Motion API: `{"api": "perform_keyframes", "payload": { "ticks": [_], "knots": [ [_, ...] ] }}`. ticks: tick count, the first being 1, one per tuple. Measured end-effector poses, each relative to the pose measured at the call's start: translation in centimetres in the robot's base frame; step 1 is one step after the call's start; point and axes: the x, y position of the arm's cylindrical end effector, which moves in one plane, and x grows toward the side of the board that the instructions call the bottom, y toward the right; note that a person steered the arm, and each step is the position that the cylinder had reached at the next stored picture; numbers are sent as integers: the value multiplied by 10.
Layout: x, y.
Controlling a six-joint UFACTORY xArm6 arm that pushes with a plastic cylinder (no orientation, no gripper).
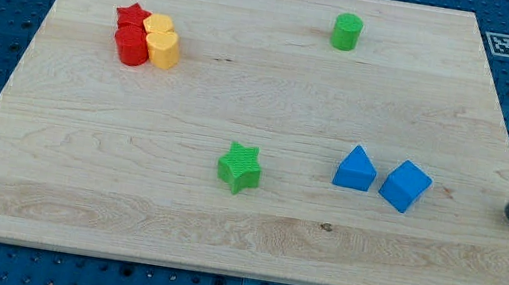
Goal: Put the blue cube into the blue triangle
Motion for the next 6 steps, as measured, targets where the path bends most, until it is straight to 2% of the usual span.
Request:
{"api": "perform_keyframes", "payload": {
  "ticks": [1,2,5,6],
  "knots": [
    [15,-15],
    [-14,-48],
    [-19,-117],
    [-51,-117]
  ]
}}
